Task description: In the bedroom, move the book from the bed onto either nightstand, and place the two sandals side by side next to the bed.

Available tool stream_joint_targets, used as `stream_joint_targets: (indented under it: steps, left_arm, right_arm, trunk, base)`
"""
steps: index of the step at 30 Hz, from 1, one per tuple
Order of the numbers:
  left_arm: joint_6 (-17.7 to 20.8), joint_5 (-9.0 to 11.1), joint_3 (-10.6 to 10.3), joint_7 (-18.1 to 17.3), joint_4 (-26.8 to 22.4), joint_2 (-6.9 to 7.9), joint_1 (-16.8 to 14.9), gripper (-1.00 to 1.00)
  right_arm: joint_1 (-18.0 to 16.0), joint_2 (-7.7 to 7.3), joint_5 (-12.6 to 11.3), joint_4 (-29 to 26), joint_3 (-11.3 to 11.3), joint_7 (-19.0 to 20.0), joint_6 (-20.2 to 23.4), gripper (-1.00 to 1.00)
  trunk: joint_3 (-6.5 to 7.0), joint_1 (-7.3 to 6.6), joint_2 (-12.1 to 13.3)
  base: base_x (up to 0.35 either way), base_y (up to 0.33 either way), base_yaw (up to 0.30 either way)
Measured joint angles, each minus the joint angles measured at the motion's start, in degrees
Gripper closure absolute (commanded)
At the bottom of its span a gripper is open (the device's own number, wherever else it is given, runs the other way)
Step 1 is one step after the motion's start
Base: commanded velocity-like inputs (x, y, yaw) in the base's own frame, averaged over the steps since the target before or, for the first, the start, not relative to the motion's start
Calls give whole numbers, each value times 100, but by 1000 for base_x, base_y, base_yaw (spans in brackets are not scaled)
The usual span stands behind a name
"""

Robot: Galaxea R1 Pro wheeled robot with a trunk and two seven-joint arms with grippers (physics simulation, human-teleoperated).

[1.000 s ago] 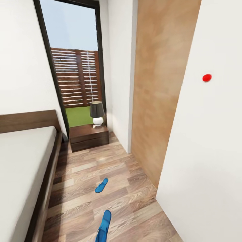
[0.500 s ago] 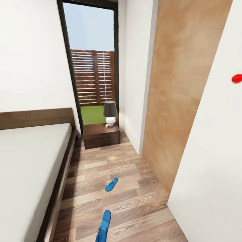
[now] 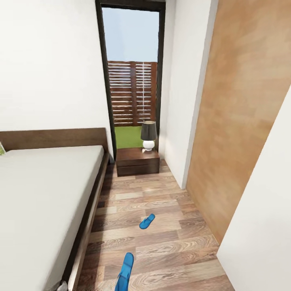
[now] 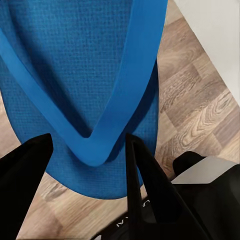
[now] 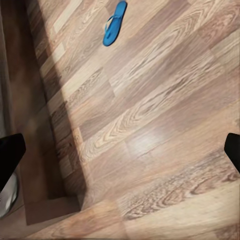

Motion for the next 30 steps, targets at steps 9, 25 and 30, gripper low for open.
stream_joint_targets:
  steps: [9,25,30]
  left_arm:
    - [2,-3,-1,0,0,-1,-1,100]
    - [-5,-3,-2,-1,1,0,-1,100]
    - [-7,-3,-2,-1,2,0,-1,100]
  right_arm:
    - [-2,0,0,-3,4,8,0,-100]
    - [-4,0,-2,-2,6,9,0,-100]
    - [-2,0,-1,-2,7,9,0,-100]
  trunk:
    - [0,-2,-1]
    - [0,-3,-1]
    - [0,-3,-1]
  base:
    - [178,-144,73]
    - [212,-10,1]
    - [291,0,0]
